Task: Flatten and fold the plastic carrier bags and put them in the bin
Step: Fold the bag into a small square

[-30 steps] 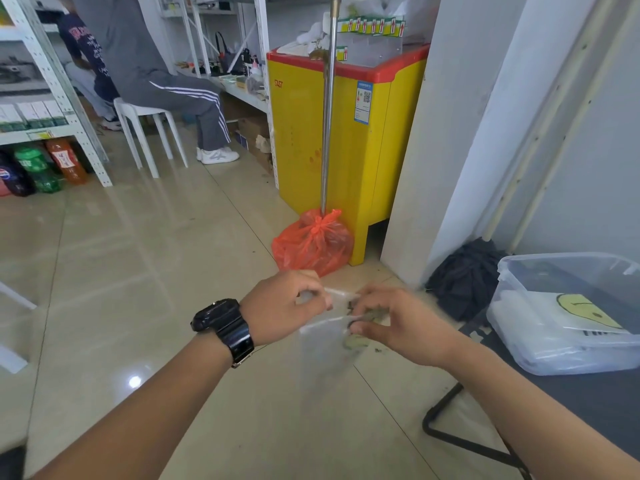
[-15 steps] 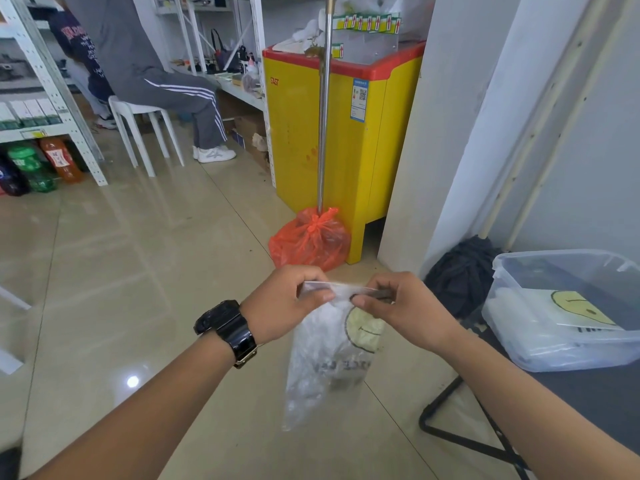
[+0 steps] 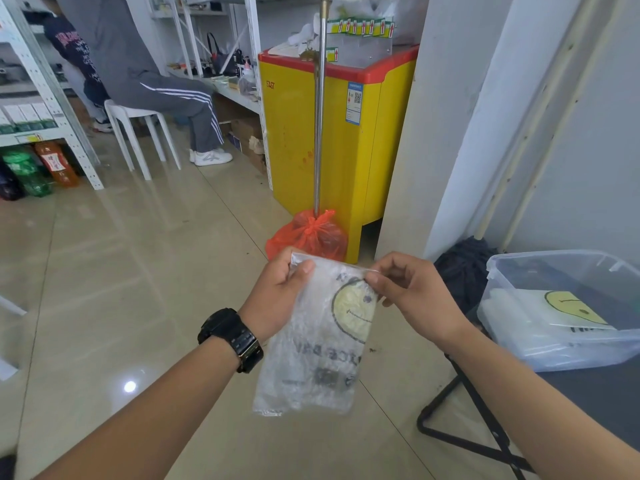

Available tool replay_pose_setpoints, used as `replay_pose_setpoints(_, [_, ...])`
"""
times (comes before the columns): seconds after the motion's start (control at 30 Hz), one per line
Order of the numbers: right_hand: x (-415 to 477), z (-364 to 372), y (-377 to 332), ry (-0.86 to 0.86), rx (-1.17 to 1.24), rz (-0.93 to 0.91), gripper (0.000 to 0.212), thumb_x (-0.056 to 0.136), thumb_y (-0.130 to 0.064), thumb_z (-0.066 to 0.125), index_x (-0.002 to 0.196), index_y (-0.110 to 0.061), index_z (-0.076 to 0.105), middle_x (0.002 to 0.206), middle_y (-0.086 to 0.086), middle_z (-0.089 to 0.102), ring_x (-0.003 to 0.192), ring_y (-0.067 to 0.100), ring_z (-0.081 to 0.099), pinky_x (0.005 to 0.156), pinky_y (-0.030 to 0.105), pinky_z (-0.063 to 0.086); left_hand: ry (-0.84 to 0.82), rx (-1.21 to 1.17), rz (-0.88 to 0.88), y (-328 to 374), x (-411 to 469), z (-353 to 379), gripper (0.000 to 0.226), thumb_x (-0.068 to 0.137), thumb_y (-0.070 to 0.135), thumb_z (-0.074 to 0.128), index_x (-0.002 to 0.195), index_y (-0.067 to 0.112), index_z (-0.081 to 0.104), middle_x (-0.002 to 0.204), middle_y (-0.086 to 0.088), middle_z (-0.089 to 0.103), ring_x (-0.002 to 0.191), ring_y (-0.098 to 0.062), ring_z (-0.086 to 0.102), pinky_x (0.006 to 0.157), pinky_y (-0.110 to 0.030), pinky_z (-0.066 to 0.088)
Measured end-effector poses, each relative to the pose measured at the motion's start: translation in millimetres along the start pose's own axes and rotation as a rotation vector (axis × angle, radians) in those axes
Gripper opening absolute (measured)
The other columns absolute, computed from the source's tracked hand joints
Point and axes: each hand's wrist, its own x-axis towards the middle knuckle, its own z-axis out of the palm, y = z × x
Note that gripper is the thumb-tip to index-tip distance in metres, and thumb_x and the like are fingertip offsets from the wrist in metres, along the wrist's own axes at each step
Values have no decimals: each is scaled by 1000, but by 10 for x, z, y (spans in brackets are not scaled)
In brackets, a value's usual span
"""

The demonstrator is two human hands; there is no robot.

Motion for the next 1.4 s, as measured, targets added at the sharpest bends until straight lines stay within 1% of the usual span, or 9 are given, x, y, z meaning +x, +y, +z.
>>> replay_pose_setpoints(0.2, [4, -3, -13, 59, 44, -8, 12, 90, -15, 70, 97, -7, 67, 81, 10, 75, 67, 9, 66, 61, 16, 52, -1, 12, -6, -55, 13, 13, 32, 90, 45, 46, 103, 16, 48, 86, -5, 46, 76, -20, 42, 68, -40, 38])
replay_pose_setpoints(0.43, [10, 85, 95, 137, 217, 140, 21, 92, -19, 69, 88, 1, 72, 89, 27, 71, 75, 34, 63, 82, 48, 57, -28, 3, -19, -70, 23, 10, 13, 95, 37, 45, 104, 26, 45, 94, -10, 51, 85, -21, 50, 79, -48, 46])
replay_pose_setpoints(0.67, [-31, 179, 47, 104, -131, -59, 16, 90, -19, 72, 75, -11, 73, 70, 2, 71, 65, 15, 66, 69, 39, 55, -44, 394, 199, 5, -1, 7, 17, 89, 27, 64, 106, 26, 58, 96, 13, 64, 93, 1, 59, 82, -13, 42])
replay_pose_setpoints(0.8, [-48, 304, 99, 22, -292, -158, 14, 90, -29, 68, 81, -20, 72, 74, -4, 71, 71, 14, 67, 69, 44, 55, -161, 596, 252, 16, -46, 156, 24, 90, 53, 51, 102, 34, 60, 84, 14, 68, 77, -4, 63, 68, -37, 52])
replay_pose_setpoints(1.0, [-51, 303, 97, 1, -184, -65, 10, 87, -21, 76, 78, -17, 74, 75, -3, 74, 70, 12, 68, 73, 38, 57, 56, 539, 374, 53, -37, 103, 27, 87, 52, 53, 88, 34, 73, 74, 16, 72, 65, -6, 67, 58, -40, 52])
replay_pose_setpoints(1.17, [-37, 209, 216, -185, -168, 46, 40, 91, -27, 70, 82, 11, 65, 74, 31, 60, 59, 13, 44, 56, 31, 36, 318, 348, 357, 163, 57, -165, 15, 88, 36, 62, 78, 30, 71, 78, 13, 71, 65, -7, 65, 60, -33, 53])
replay_pose_setpoints(1.27, [-2, 106, 224, -241, -170, 110, 38, 94, -25, 67, 81, 11, 65, 56, 10, 46, 48, 14, 36, 49, 27, 31, 443, 306, 354, 204, 105, -390, 19, 91, 18, 66, 78, 32, 69, 79, 23, 71, 63, 0, 63, 61, -23, 52])
replay_pose_setpoints(1.33, [24, 69, 225, -271, -179, 117, 32, 95, -25, 66, 84, 5, 71, 63, 2, 69, 48, 22, 49, 50, 31, 39, 478, 269, 360, 221, 106, -469, 25, 91, 14, 65, 78, 35, 67, 73, 32, 68, 63, 7, 62, 60, -13, 49])
replay_pose_setpoints(1.4, [17, 64, 179, -300, -167, 106, 29, 96, -21, 65, 88, 5, 74, 81, 15, 77, 48, 4, 56, 52, 26, 40, 482, 254, 366, 226, 97, -489, 26, 91, 11, 65, 78, 34, 66, 70, 35, 67, 62, 10, 62, 60, -7, 47])
